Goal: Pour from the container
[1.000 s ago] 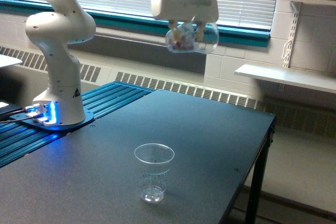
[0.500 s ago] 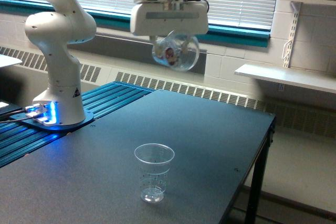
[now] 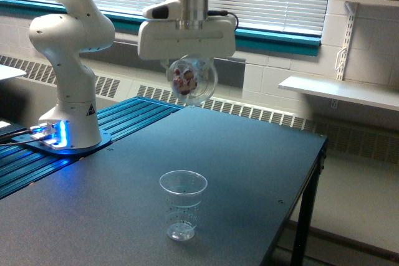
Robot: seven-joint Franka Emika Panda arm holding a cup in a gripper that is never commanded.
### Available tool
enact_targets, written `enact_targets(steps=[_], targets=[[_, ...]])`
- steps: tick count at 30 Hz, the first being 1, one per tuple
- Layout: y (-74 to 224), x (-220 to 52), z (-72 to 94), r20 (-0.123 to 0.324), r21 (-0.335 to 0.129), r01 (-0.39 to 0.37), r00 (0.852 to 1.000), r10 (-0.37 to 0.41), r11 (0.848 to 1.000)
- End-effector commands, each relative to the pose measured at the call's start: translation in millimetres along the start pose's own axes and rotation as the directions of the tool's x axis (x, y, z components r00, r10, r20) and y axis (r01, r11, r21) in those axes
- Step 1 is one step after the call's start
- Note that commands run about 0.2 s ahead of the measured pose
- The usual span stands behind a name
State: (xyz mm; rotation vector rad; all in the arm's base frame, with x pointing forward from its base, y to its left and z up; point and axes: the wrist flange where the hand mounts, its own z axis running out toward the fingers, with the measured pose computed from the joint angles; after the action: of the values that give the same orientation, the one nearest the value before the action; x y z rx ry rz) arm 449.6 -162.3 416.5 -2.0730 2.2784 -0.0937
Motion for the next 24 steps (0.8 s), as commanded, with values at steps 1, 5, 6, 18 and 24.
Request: enact_targets(steps=[1, 5, 6, 18, 24], targets=[[-5.1, 13.7, 10.8, 0.034, -0.04, -0.011, 0.999, 0.012, 0.999], [-12.1, 17.8, 14.0, 0.062, -0.044, -0.002, 0.998, 0.005, 0.999], [-13.8, 18.0, 15.1, 0.066, -0.045, -0.003, 0.998, 0.006, 0.999], [-24.8, 21.5, 29.8, 0.121, -0.058, -0.027, 0.992, 0.034, 0.998], [-30.3, 19.9, 38.2, 0.161, -0.068, -0.011, 0.987, 0.022, 0.998]])
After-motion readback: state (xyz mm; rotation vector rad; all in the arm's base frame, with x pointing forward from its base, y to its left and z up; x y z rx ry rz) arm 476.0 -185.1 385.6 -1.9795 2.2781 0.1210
